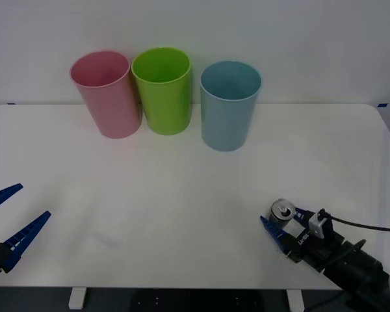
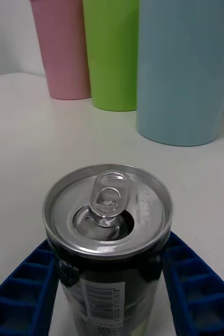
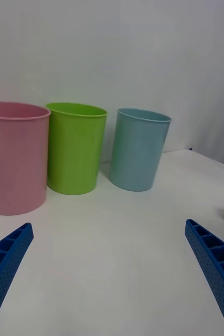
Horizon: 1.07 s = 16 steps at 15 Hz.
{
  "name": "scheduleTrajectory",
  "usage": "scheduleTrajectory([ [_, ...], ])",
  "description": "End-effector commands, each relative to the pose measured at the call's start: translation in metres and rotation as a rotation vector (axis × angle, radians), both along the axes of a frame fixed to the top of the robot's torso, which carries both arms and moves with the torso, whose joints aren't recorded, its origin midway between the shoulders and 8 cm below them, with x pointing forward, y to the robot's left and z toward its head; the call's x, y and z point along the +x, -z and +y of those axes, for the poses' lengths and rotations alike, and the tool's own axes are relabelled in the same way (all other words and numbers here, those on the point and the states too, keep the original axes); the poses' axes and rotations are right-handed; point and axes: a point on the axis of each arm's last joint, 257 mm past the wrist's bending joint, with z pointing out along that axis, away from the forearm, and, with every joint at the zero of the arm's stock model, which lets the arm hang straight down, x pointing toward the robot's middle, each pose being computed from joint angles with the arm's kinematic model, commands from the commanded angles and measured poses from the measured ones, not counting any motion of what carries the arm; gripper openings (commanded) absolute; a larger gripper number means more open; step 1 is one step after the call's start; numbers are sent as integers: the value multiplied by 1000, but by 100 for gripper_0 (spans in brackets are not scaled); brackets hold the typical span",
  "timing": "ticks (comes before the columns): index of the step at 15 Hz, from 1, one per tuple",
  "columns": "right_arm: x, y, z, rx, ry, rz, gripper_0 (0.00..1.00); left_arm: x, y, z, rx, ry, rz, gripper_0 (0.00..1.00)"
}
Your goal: Grasp the object on the table and drop it into the matching bin: aluminum can to the light blue bin, PET bottle to the pink bin.
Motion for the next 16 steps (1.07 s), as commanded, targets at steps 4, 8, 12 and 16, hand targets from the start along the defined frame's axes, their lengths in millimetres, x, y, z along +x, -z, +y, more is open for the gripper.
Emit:
scheduleTrajectory([
  [4,3,-4,-1,6,2,-5,0,0,0,0,0,0,0,100],
  [8,8,-11,-4,24,11,-12,0,0,0,0,0,0,0,100],
  [12,16,-33,-4,69,21,-16,0,0,0,0,0,0,0,100],
  [16,25,-75,3,153,20,-27,0,0,0,0,0,0,0,100],
])
